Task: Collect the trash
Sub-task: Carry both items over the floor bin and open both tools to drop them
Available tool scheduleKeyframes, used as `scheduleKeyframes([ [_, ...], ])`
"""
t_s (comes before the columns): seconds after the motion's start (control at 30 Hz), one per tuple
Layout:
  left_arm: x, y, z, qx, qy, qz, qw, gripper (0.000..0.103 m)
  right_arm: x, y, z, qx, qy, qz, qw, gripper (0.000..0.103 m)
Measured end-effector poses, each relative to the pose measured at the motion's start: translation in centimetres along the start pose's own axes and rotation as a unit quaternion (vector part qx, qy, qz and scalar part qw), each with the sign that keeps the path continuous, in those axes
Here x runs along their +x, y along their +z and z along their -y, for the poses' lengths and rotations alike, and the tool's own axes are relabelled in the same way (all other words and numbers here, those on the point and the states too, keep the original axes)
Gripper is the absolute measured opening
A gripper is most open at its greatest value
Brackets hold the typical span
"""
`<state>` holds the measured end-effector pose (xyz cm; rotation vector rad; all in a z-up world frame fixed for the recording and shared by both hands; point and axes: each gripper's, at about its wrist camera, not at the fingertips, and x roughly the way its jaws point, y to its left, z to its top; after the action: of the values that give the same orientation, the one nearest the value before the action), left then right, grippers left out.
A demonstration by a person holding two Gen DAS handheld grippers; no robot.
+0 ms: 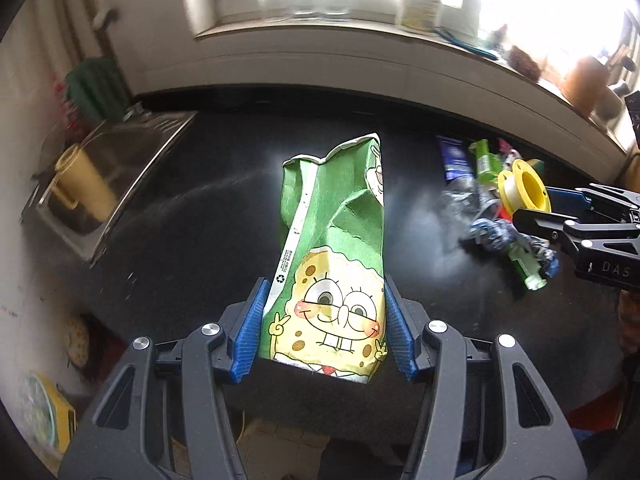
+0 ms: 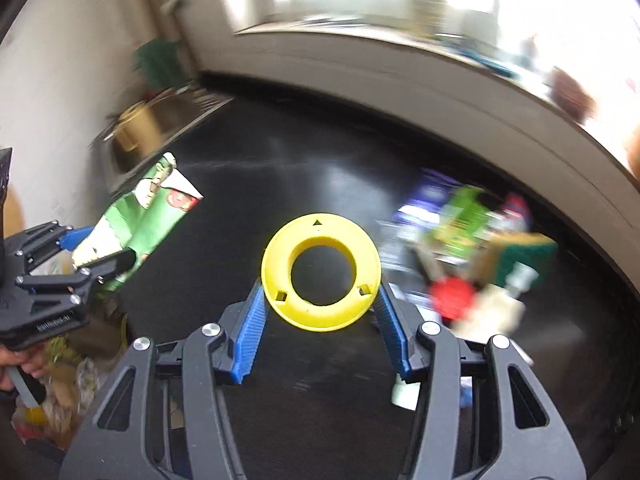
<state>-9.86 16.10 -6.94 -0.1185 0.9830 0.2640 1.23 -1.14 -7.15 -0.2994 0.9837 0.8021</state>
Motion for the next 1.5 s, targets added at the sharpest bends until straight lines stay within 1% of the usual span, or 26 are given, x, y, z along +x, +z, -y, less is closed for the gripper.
scheduleKeyframes([
  [0.07,-0.6,-2.7,-3.6,-0.039,0.029,-0.007,0.9988,0.054,2.6,0.9,-5.3,-0.045,0.051,-0.022,0.997,0.052],
  [0.17,-0.9,-7.3,-8.9,-0.101,0.058,-0.032,0.9926,0.054,5.1,0.8,-12.0,-0.101,0.109,-0.054,0.987,0.052],
  [0.23,-0.9,-10.6,-12.4,-0.143,0.079,-0.053,0.9852,0.054,7.0,-0.4,-17.2,-0.138,0.151,-0.085,0.975,0.052],
  [0.3,-0.8,-13.6,-15.1,-0.173,0.096,-0.068,0.9779,0.054,8.6,-1.7,-21.2,-0.164,0.179,-0.111,0.964,0.052],
  [0.4,0.1,-18.1,-19.2,-0.206,0.119,-0.090,0.9670,0.054,11.6,-3.5,-26.5,-0.195,0.195,-0.151,0.949,0.052],
  [0.43,0.6,-19.0,-19.7,-0.216,0.120,-0.098,0.9640,0.054,12.5,-3.8,-27.7,-0.204,0.195,-0.158,0.946,0.052],
  [0.47,1.1,-20.2,-20.8,-0.229,0.119,-0.102,0.9606,0.054,13.7,-4.3,-29.4,-0.215,0.195,-0.168,0.942,0.052],
  [0.53,2.4,-21.8,-22.4,-0.258,0.110,-0.111,0.9536,0.054,15.6,-4.6,-31.4,-0.231,0.193,-0.177,0.937,0.052],
  [0.67,5.0,-24.3,-25.1,-0.283,0.097,-0.117,0.9470,0.054,18.3,-5.5,-34.7,-0.250,0.189,-0.191,0.930,0.052],
  [0.73,6.1,-25.4,-26.0,-0.292,0.094,-0.122,0.9440,0.054,19.4,-5.5,-35.6,-0.251,0.186,-0.199,0.929,0.052],
  [0.83,7.3,-26.2,-27.0,-0.294,0.095,-0.129,0.9421,0.054,21.1,-5.3,-36.3,-0.257,0.180,-0.206,0.927,0.052],
  [0.93,7.8,-26.4,-27.3,-0.304,0.093,-0.127,0.9396,0.054,22.1,-5.1,-37.0,-0.258,0.176,-0.213,0.926,0.052],
  [1.0,8.1,-26.1,-27.6,-0.304,0.083,-0.123,0.9411,0.054,22.5,-5.0,-37.7,-0.262,0.174,-0.214,0.925,0.053],
  [1.03,8.3,-26.0,-27.8,-0.300,0.081,-0.125,0.9422,0.056,23.0,-4.9,-38.4,-0.265,0.172,-0.214,0.924,0.053],
  [1.07,8.6,-26.0,-28.0,-0.297,0.080,-0.128,0.9429,0.064,23.1,-4.7,-38.6,-0.267,0.170,-0.214,0.924,0.055],
  [1.1,8.8,-26.0,-28.0,-0.294,0.083,-0.131,0.9431,0.069,23.1,-4.4,-38.4,-0.265,0.172,-0.215,0.924,0.057],
  [1.13,8.9,-25.9,-28.1,-0.292,0.084,-0.129,0.9440,0.073,23.2,-4.2,-38.6,-0.261,0.177,-0.216,0.924,0.064],
  [1.17,8.9,-25.8,-28.1,-0.289,0.084,-0.128,0.9449,0.073,22.8,-3.9,-38.5,-0.257,0.180,-0.211,0.926,0.068],
  [1.23,8.8,-25.8,-28.2,-0.283,0.091,-0.130,0.9459,0.073,22.1,-3.3,-38.1,-0.257,0.178,-0.201,0.929,0.073],
  [1.3,8.5,-25.7,-28.2,-0.280,0.097,-0.133,0.9459,0.074,21.3,-2.6,-37.3,-0.249,0.176,-0.196,0.932,0.074],
  [1.33,8.1,-25.5,-28.3,-0.277,0.099,-0.131,0.9466,0.075,20.5,-2.1,-36.6,-0.241,0.179,-0.192,0.934,0.074],
  [1.37,7.6,-25.0,-28.0,-0.273,0.102,-0.128,0.9480,0.079,19.2,-1.5,-35.3,-0.230,0.175,-0.182,0.940,0.078],
  [1.4,6.7,-24.4,-27.4,-0.265,0.105,-0.120,0.9510,0.082,18.2,-0.8,-34.3,-0.222,0.171,-0.173,0.944,0.081],
  [1.43,6.0,-23.7,-26.9,-0.255,0.111,-0.114,0.9538,0.087,17.1,-0.1,-32.9,-0.212,0.165,-0.160,0.950,0.085],
  [1.47,5.3,-22.9,-26.3,-0.243,0.116,-0.107,0.9571,0.091,15.7,0.7,-31.2,-0.201,0.153,-0.145,0.957,0.087],
  [1.5,4.4,-21.8,-25.2,-0.227,0.120,-0.098,0.9614,0.092,14.7,1.0,-29.8,-0.193,0.142,-0.135,0.961,0.088],
])
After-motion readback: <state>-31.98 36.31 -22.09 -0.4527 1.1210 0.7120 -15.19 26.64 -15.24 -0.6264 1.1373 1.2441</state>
